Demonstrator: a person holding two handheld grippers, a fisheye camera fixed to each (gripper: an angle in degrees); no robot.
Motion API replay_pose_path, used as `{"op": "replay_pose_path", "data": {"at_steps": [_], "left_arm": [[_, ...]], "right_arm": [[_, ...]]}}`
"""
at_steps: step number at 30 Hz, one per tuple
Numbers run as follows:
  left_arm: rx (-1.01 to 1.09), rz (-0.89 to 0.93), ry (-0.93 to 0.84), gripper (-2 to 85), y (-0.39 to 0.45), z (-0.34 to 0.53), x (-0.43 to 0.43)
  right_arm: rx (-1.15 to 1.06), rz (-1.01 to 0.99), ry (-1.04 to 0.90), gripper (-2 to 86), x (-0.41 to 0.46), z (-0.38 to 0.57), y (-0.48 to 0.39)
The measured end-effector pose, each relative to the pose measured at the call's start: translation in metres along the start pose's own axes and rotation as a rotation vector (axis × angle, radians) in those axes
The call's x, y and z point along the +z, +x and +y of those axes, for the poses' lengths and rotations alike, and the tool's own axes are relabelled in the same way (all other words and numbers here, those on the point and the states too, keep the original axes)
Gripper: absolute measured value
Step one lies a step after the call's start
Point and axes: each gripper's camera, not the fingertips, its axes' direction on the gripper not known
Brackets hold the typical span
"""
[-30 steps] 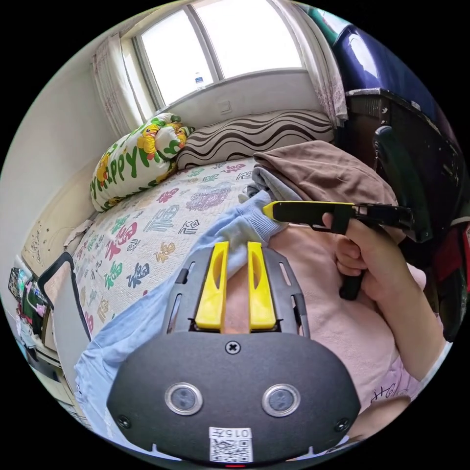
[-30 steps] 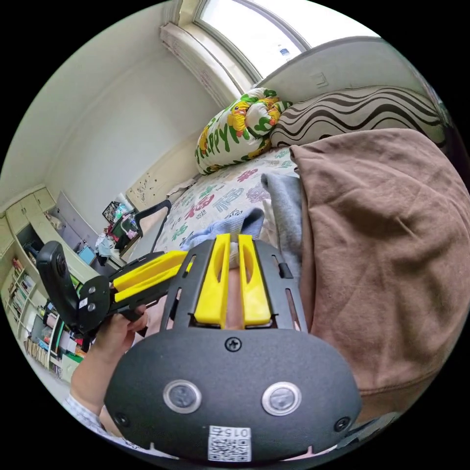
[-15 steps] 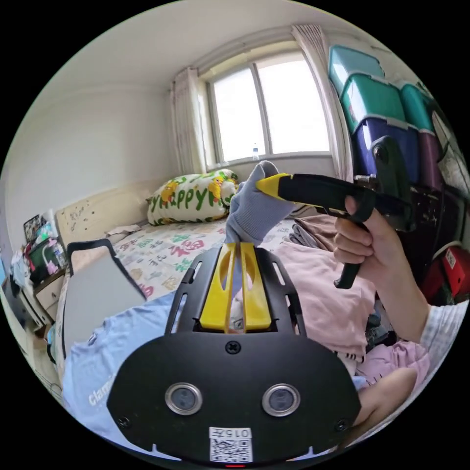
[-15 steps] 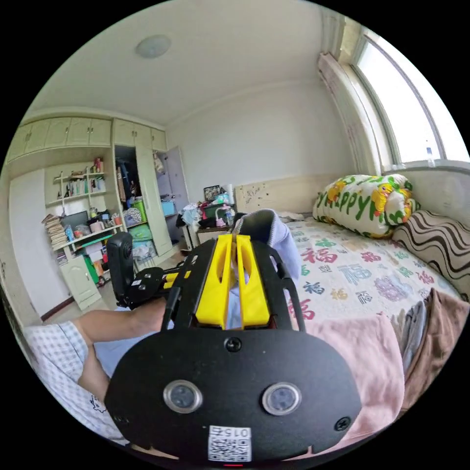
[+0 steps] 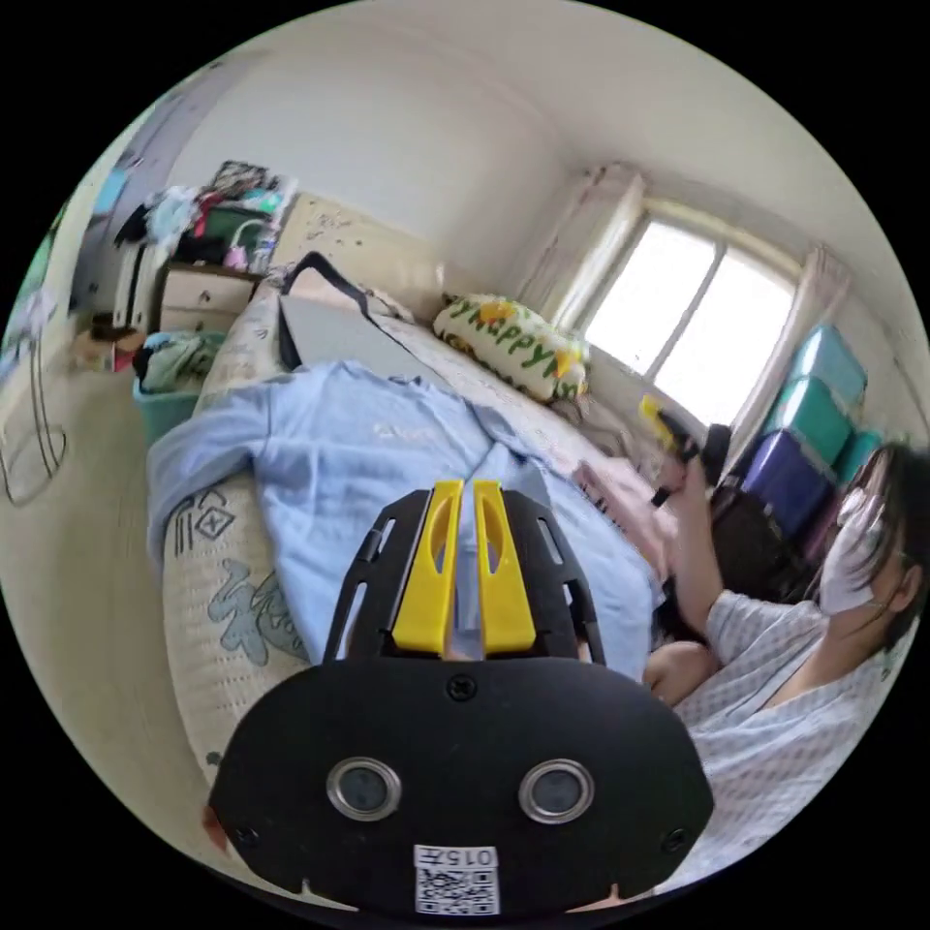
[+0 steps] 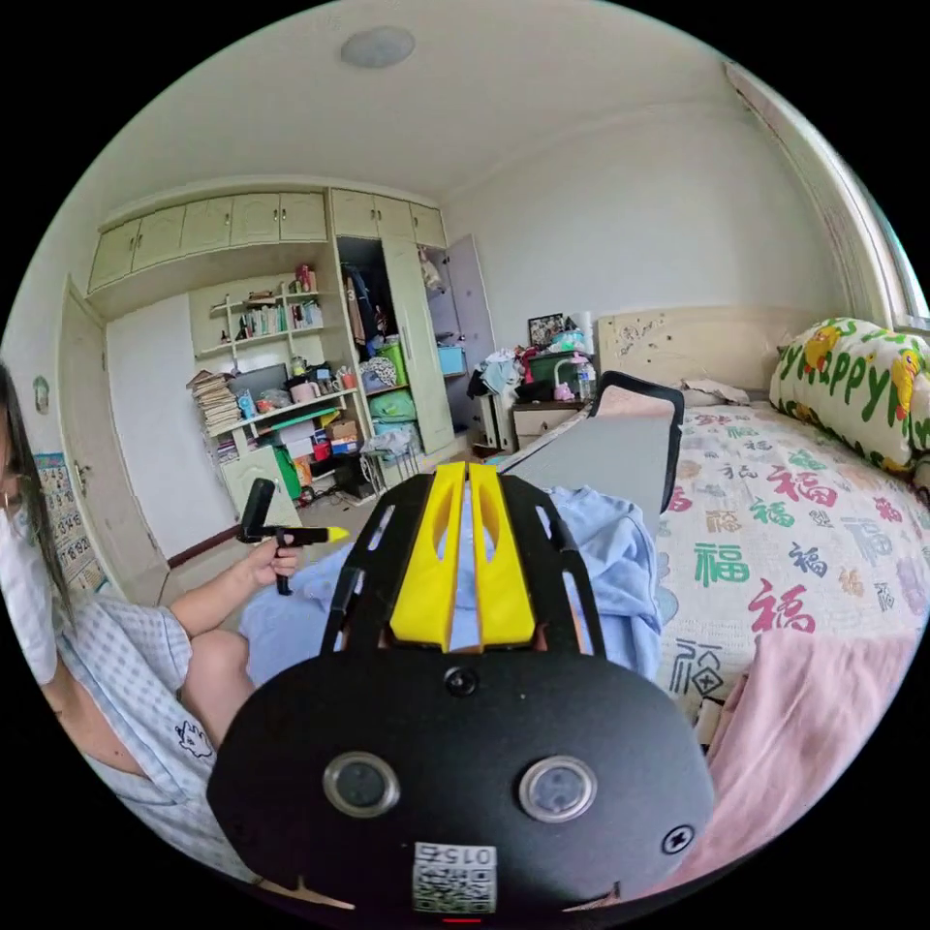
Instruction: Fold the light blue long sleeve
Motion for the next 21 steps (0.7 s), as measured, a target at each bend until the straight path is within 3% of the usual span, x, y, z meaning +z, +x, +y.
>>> {"op": "replay_pose_path", "data": {"at_steps": [4, 9, 12, 16, 19, 21], "left_arm": [[0.102, -0.009, -0.103, 6.8, 0.029, 0.002, 0.015], [0.634, -0.245, -0.577, 12.0, 0.155, 0.052, 0.134], [0.816, -0.446, -0.673, 11.5, 0.172, 0.091, 0.176], [0.728, -0.399, -0.694, 8.7, 0.158, 0.089, 0.182], [0.489, -0.204, -0.559, 3.7, 0.122, 0.064, 0.155], [0.21, -0.075, -0.34, 2.7, 0.071, 0.039, 0.11]], "right_arm": [[0.063, 0.087, -0.092, 0.5, 0.041, 0.025, 0.032], [-0.133, 0.032, -0.278, 2.6, 0.125, 0.054, 0.003], [-0.253, 0.116, -0.417, 7.0, 0.172, 0.076, -0.022], [-0.233, 0.207, -0.393, 10.9, 0.186, 0.087, -0.019], [-0.16, 0.164, -0.321, 8.2, 0.179, 0.094, 0.0], [-0.108, 0.097, -0.27, 6.7, 0.174, 0.099, 0.017]]}}
